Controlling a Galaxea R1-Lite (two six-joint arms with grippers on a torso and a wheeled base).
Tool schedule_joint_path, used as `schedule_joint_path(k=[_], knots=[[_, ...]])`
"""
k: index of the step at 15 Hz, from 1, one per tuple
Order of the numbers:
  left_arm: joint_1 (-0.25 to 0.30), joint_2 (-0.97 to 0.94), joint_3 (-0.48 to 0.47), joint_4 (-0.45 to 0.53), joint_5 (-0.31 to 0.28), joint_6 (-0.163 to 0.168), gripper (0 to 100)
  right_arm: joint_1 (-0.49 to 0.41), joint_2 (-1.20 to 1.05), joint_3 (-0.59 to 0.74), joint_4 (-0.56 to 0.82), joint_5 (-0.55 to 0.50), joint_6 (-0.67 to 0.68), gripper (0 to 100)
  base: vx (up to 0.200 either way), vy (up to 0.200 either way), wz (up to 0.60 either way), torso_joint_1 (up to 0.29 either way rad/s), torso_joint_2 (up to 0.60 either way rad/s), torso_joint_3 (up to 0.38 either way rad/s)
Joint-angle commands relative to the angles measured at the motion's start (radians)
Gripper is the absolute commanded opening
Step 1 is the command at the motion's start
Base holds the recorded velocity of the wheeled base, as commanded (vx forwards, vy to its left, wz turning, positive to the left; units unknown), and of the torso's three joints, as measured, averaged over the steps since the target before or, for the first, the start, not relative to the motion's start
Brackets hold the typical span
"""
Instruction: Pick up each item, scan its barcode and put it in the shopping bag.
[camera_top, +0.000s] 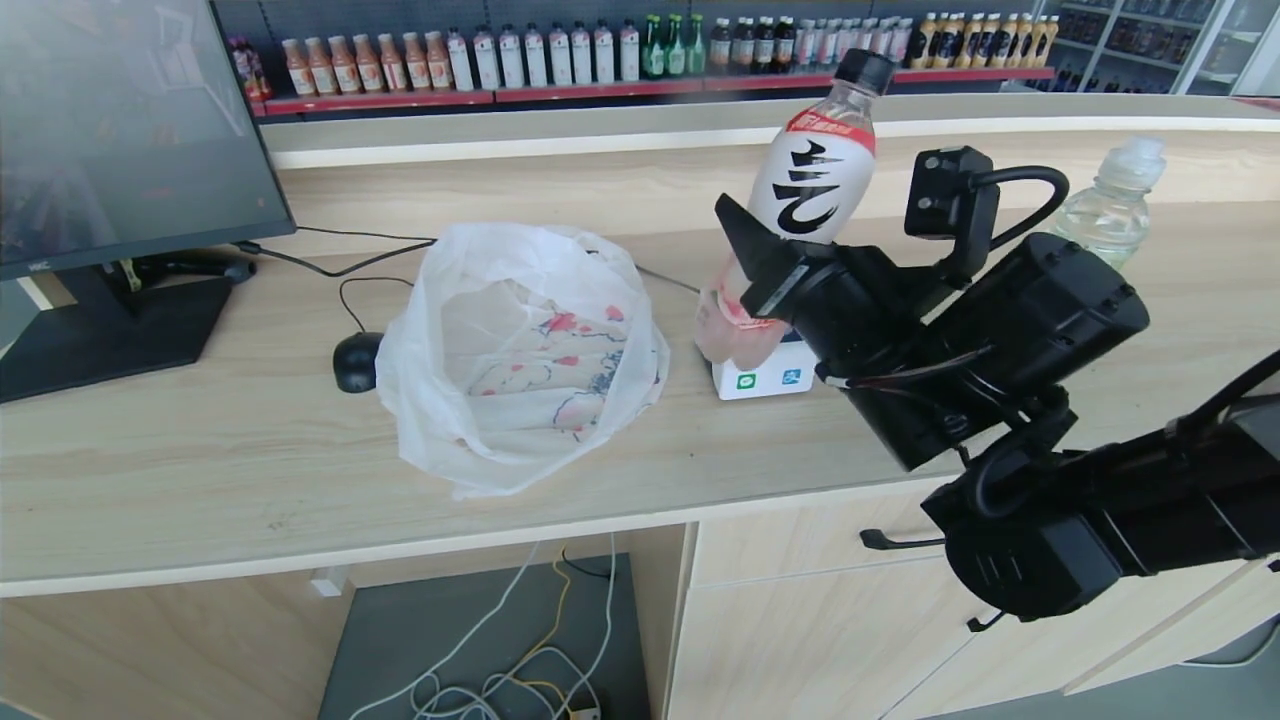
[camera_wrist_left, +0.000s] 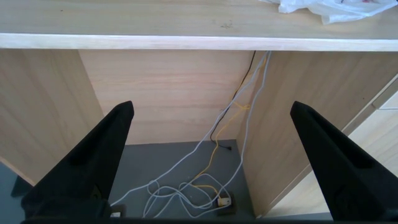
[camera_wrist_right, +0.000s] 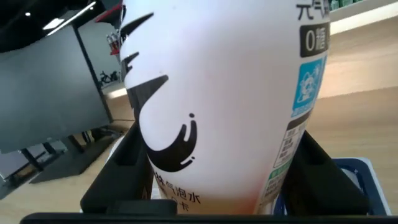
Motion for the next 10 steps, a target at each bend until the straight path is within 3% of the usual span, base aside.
schedule_joint_path(k=[1,3,6,10], knots=[[0.001,0.000,0.000,0.000,0.000,0.000,100,-0.008,0.001,0.037,-0.065,0.041,-0.093,0,0.000,0.000,0.00,0.000,0.00,0.000],[0.001,0.000,0.000,0.000,0.000,0.000,100,-0.014,-0.001,0.102,-0.112,0.111,-0.180,0,0.000,0.000,0.00,0.000,0.00,0.000],[0.001,0.000,0.000,0.000,0.000,0.001,100,-0.014,-0.016,0.130,-0.112,0.114,-0.254,0,0.000,0.000,0.00,0.000,0.00,0.000],[0.001,0.000,0.000,0.000,0.000,0.006,100,-0.009,-0.039,0.145,-0.112,0.113,-0.248,0,0.000,0.000,0.00,0.000,0.00,0.000]])
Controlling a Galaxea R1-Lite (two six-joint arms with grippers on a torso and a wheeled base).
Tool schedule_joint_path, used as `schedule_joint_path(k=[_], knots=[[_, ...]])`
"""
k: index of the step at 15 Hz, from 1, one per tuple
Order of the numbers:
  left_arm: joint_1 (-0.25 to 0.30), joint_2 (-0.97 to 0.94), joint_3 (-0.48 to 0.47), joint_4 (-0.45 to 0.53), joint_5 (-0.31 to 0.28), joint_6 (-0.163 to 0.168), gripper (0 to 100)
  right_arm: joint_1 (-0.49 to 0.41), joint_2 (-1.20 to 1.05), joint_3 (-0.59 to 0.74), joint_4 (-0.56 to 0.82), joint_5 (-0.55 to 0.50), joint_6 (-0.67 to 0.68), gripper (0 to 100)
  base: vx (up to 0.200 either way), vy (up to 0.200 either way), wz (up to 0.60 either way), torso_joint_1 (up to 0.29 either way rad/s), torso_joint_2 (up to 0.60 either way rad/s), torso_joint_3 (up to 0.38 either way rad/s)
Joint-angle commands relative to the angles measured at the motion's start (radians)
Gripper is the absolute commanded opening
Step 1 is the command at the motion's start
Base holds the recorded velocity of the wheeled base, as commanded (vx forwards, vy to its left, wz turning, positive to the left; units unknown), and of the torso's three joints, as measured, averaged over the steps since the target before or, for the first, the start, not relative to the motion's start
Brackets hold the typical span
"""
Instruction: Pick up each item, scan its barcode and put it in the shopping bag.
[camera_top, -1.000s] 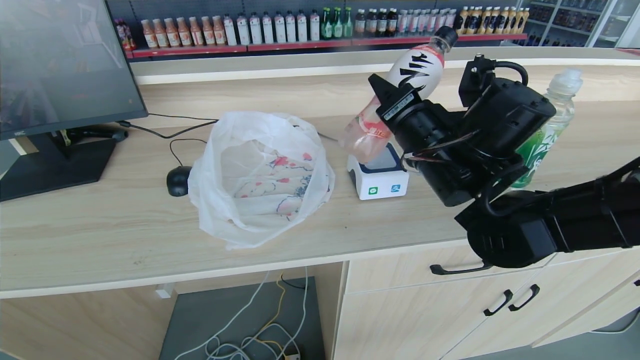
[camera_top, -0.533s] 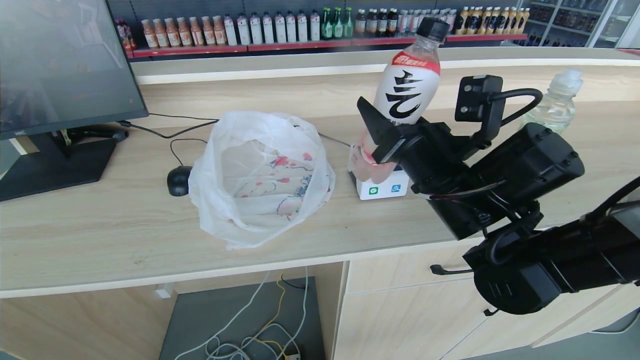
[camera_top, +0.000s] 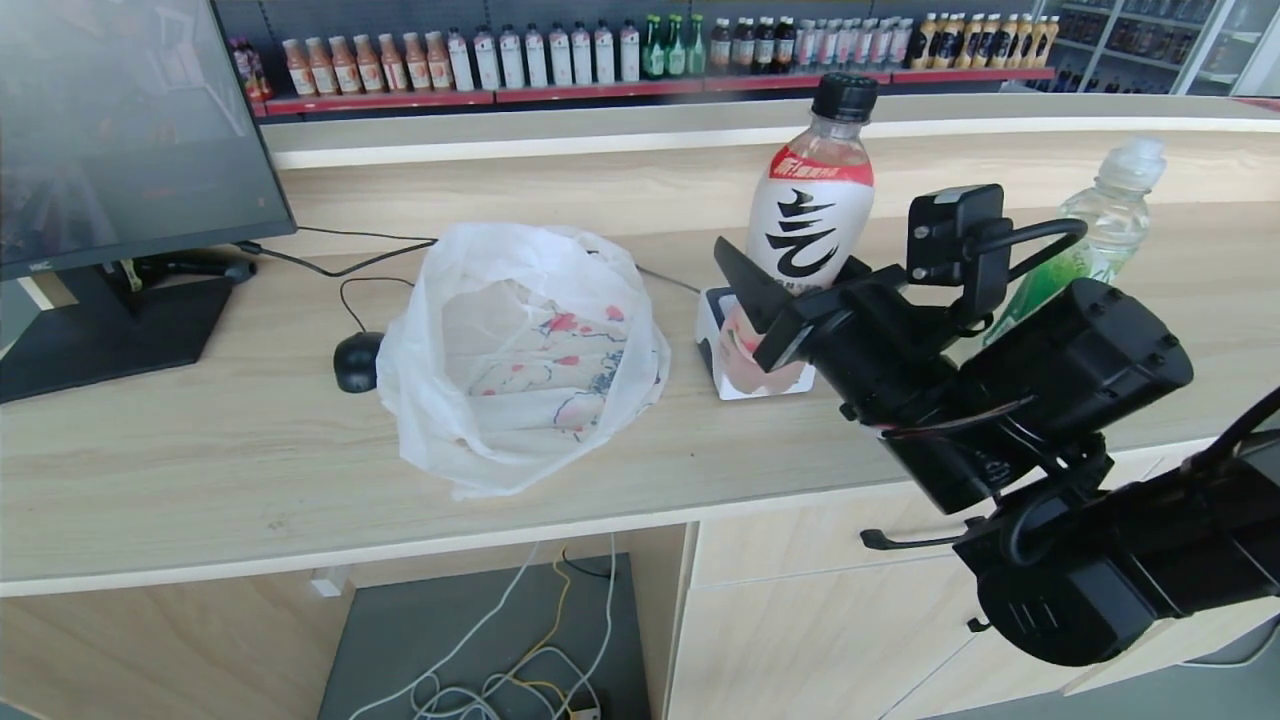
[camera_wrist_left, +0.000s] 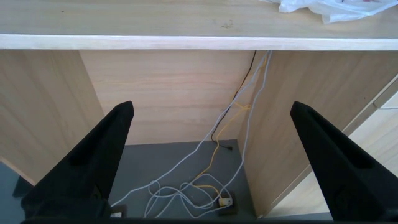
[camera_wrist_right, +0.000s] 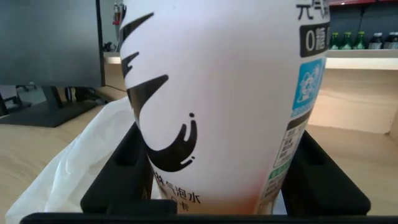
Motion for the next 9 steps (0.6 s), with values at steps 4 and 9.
schedule_joint_path(k=[4,9], knots=[[0.001,0.001,0.000,0.000,0.001,-0.009,100,0.015,-0.048,0.090,0.000,-0.003,0.025,0,0.000,0.050,0.00,0.001,0.00,-0.001],[0.001,0.000,0.000,0.000,0.000,-0.009,100,0.015,-0.081,0.131,0.000,-0.003,0.030,0,0.000,0.200,0.00,0.002,0.00,0.002]])
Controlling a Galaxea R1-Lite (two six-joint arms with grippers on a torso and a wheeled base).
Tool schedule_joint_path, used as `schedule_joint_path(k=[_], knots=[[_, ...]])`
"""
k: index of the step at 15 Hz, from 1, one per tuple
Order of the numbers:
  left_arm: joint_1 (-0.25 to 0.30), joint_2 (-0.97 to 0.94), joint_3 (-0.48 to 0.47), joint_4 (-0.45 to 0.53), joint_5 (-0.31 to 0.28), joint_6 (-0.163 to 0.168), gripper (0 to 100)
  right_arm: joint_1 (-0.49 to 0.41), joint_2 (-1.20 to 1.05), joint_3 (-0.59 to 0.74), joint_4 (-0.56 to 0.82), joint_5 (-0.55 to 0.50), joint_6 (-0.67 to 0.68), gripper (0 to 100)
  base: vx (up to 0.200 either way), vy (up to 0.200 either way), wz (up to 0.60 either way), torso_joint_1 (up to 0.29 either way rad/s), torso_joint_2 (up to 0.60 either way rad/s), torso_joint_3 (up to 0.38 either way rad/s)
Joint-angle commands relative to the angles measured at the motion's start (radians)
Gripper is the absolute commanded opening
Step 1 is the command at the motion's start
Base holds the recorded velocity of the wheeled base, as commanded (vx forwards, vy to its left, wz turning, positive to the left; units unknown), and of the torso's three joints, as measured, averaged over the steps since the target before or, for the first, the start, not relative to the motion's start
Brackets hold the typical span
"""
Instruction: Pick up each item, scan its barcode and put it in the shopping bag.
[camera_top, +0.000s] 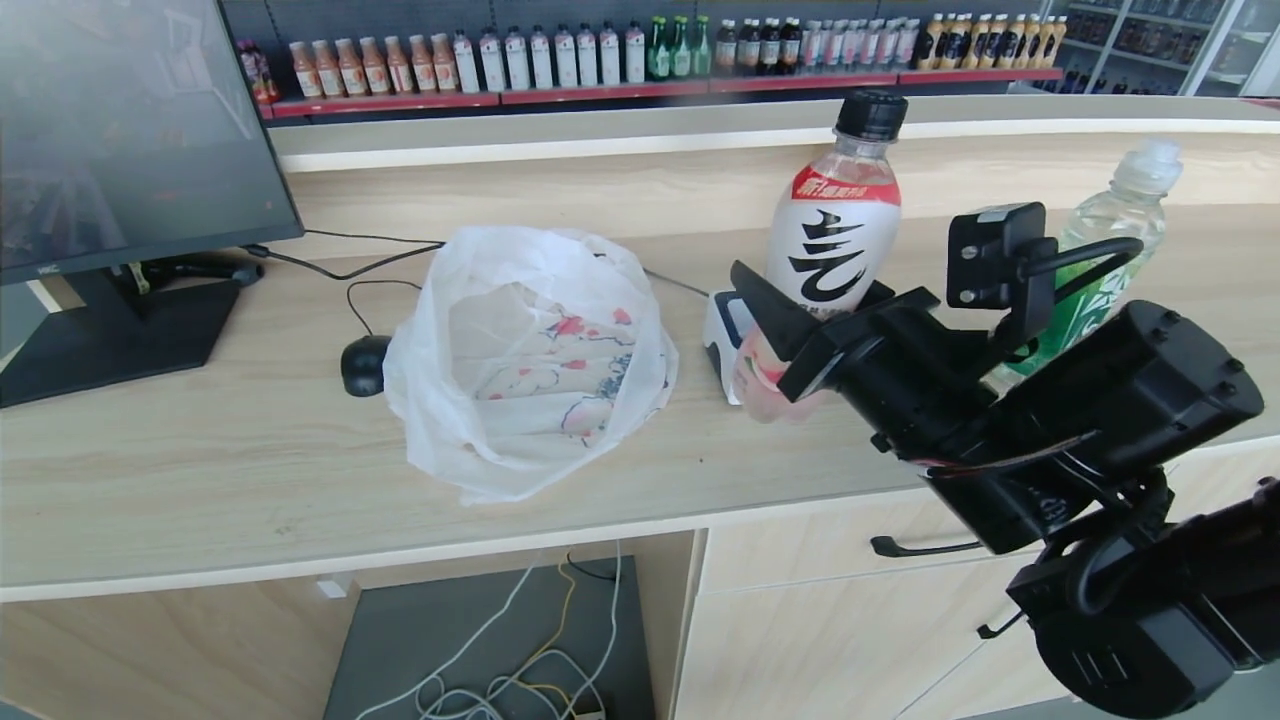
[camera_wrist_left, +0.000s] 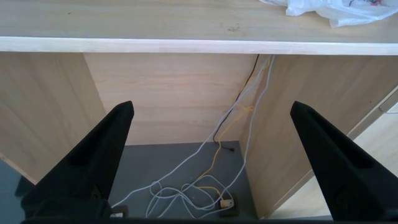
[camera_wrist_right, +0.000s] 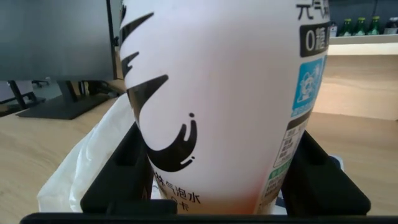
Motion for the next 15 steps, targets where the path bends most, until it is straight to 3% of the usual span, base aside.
schedule_joint_path(k=[1,11,15], knots=[[-0.001,0.000,0.000,0.000,0.001,0.000,100,0.001,-0.018,0.015,0.002,0.000,0.000,0,0.000,0.200,0.00,0.007,0.02,0.002],[-0.001,0.000,0.000,0.000,-0.001,0.004,100,0.000,-0.053,-0.002,0.002,0.000,0.009,0,0.000,0.200,0.00,0.002,0.00,0.004],[-0.001,0.000,0.000,0.000,-0.001,0.004,100,0.000,-0.050,-0.012,0.002,0.000,0.009,0,0.000,0.000,0.00,0.000,0.00,0.000]])
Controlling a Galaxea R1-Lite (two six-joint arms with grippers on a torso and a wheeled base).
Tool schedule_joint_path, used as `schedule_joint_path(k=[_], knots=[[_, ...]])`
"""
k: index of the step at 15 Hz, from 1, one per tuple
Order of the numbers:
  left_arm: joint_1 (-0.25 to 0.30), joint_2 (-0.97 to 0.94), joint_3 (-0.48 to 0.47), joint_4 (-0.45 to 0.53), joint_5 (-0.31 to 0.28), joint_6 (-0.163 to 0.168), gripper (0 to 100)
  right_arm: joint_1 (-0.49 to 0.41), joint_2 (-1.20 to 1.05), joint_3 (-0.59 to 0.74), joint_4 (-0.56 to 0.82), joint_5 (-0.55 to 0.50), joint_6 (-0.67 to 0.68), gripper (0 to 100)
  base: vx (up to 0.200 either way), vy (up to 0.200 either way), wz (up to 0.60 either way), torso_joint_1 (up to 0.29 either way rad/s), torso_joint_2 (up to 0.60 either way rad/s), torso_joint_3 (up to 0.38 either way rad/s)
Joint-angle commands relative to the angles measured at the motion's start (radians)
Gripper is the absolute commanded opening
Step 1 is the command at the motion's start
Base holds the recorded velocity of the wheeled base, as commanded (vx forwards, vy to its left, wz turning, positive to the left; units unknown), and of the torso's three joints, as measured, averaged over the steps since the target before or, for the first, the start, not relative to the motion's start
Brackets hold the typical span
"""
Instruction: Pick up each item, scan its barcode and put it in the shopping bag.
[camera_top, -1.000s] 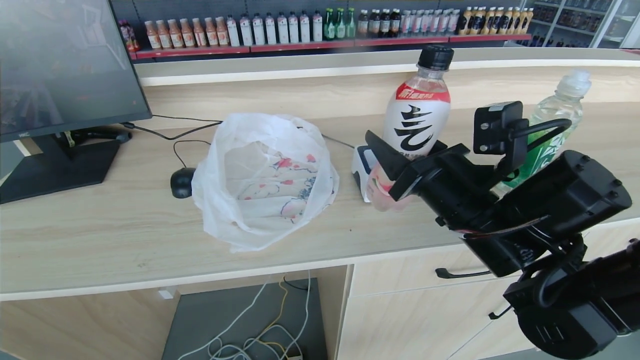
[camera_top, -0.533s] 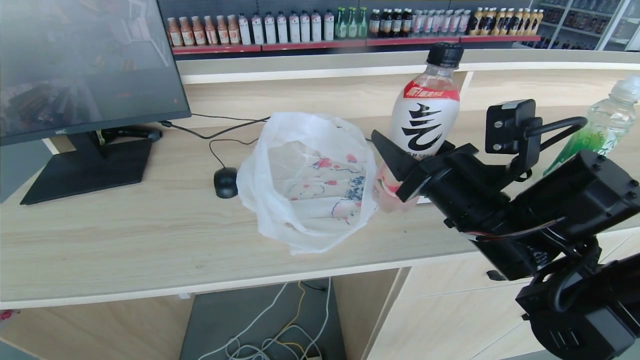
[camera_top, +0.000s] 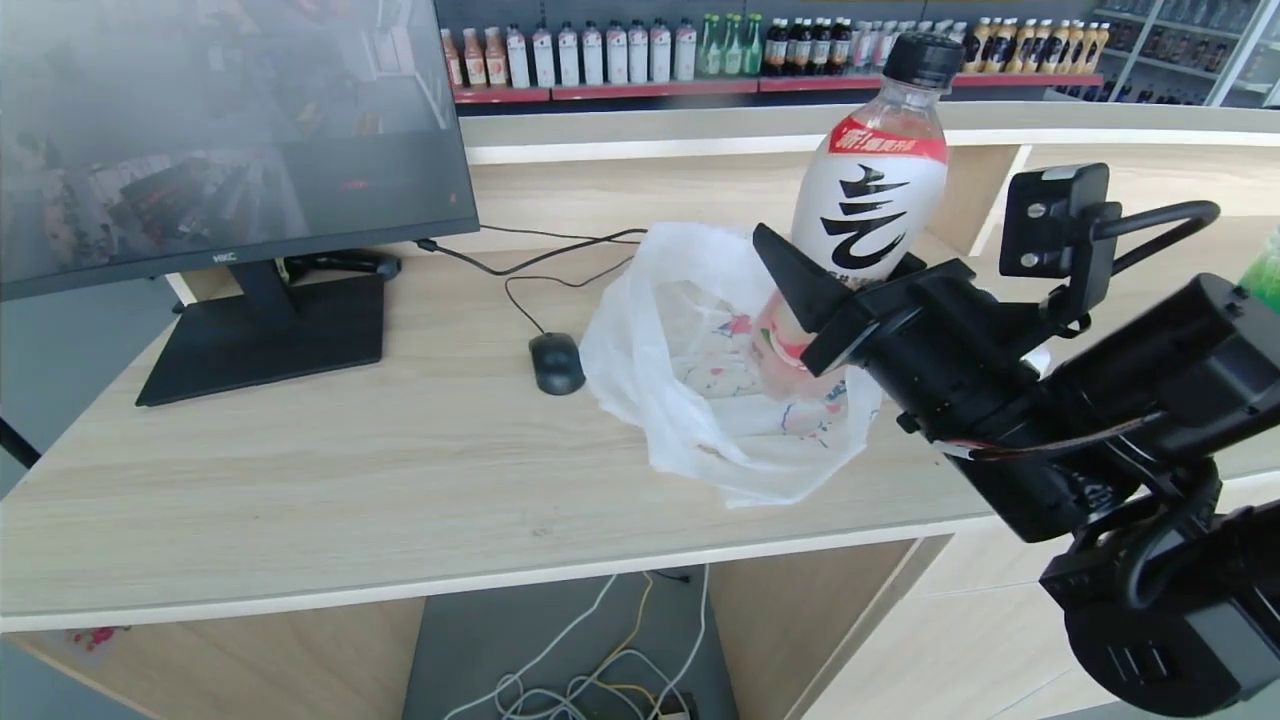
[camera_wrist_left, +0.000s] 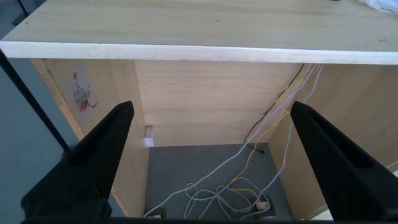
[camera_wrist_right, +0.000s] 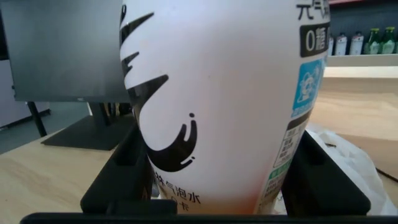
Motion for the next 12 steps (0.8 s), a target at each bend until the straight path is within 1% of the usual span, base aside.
schedule_joint_path(k=[1,10,12], knots=[[0.001,0.000,0.000,0.000,0.000,0.000,100,0.000,0.009,-0.001,-0.001,0.000,-0.001,0,0.000,0.000,0.00,0.000,0.00,0.000],[0.001,0.000,0.000,0.000,0.001,0.000,100,-0.010,0.018,0.036,-0.001,0.009,-0.005,0,0.000,0.000,0.00,0.000,0.00,0.000],[0.001,0.000,0.000,0.000,0.000,0.000,100,-0.018,0.026,0.031,0.043,0.009,-0.005,0,0.000,0.000,0.00,0.000,0.00,0.000]])
